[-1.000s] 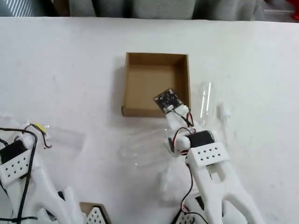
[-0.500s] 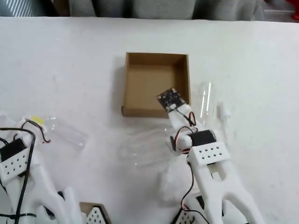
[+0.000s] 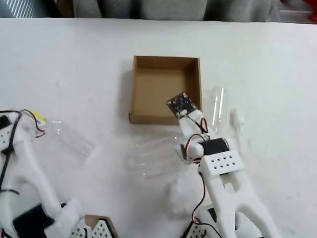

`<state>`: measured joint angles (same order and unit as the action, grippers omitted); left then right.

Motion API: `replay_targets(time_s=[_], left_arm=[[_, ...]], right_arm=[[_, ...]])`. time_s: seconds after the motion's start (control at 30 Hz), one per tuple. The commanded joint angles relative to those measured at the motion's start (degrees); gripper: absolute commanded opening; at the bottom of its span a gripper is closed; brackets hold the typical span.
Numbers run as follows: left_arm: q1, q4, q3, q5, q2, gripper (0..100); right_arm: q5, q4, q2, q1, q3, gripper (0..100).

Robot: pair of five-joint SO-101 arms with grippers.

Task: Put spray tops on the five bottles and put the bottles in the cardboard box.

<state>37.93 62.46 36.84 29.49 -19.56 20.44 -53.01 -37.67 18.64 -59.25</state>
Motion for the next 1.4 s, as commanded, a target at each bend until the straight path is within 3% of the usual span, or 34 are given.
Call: replay_targets(time_s=[0.0, 0.17, 0.3, 0.53, 0.7, 0.9, 1.07, 1.37], left_arm=[[1.36, 0.44, -9.93, -0.53, 9.45, 25], [6.11, 0.44, -21.01, -0.70, 18.86, 25], [6.99, 0.88, -29.80, -4.75, 27.65, 25], [7.87, 2.29, -43.43, -5.01, 42.86, 25], [7.60, 15.03, -54.68, -5.10, 50.42, 28], [7.60, 29.80, -64.18, -4.92, 51.21, 48], [5.32, 34.99, -65.49, -5.10, 51.21, 48], [0.66, 32.53, -60.04, -6.95, 50.68, 49]], right_arm=[[-0.44, 0.92, -0.04, -0.48, 1.76, 1.5], [-0.35, 0.92, -0.04, -0.48, 1.76, 1.5], [-0.35, 0.92, -0.04, -0.48, 1.76, 1.5], [-0.35, 2.51, -0.31, -0.48, 0.53, 1.5], [-0.35, 2.59, -0.13, -0.48, 0.53, 1.5], [-0.09, 2.59, -0.22, -0.40, 0.53, 1.5], [0.09, 2.59, -0.48, -0.48, 0.53, 1.5], [0.18, 2.59, -0.48, -0.48, 0.53, 1.5]])
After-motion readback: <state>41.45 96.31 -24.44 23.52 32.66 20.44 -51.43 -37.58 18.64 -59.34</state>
